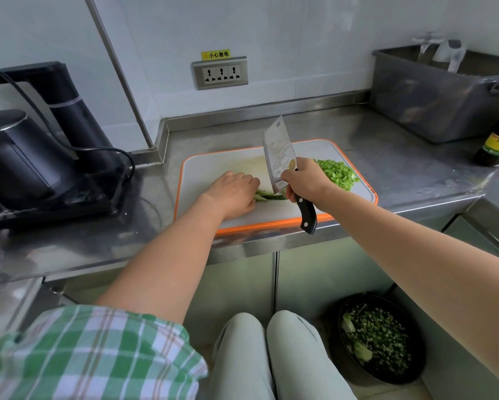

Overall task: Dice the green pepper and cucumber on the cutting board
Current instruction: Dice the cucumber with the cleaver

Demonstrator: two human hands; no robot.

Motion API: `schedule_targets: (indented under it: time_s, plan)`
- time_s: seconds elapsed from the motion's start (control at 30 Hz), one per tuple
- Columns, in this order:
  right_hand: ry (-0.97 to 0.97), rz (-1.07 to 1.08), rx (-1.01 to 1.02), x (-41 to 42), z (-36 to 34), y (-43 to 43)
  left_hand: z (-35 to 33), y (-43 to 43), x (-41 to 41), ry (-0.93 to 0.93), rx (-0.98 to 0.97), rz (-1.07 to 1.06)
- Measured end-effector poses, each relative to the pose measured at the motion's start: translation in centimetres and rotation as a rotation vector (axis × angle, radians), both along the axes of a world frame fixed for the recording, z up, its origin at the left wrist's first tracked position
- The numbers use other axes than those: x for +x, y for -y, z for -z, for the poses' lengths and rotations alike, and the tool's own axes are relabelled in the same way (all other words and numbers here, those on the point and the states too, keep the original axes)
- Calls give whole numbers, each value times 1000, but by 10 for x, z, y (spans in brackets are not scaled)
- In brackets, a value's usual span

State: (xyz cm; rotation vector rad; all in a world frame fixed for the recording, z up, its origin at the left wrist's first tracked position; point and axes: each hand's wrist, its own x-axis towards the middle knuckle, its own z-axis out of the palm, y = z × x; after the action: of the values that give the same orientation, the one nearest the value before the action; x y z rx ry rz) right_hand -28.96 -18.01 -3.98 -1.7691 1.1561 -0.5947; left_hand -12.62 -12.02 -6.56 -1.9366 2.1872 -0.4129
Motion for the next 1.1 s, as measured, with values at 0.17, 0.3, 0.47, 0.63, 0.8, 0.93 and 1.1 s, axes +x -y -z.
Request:
schedule_targets:
  time_s: [0.17, 0.3, 0.47, 0.63, 0.8, 0.93, 1.1]
  plan:
    - [-16, -6, -14, 1, -2, 0, 1, -3, 0, 54, -13, -88]
    - [-83, -41, -48, 4, -5, -1, -1, -16, 20, 18, -26, -213]
    - [-274, -131, -107, 11, -10, -9, 9, -28, 22, -159, -121, -239]
    - [-450, -167, -206, 10, -19, -11, 23, -30, 13, -384, -289, -239]
    - [-560, -209, -256, 9, -22, -15, 30, -27, 4, -531, -388, -292]
    - [-609, -210, -273, 14, -19, -17, 36, -26, 1, -606, -435, -304]
    - [-607, -181, -254, 21, -7, -18, 43, -26, 5, -689, -490, -291]
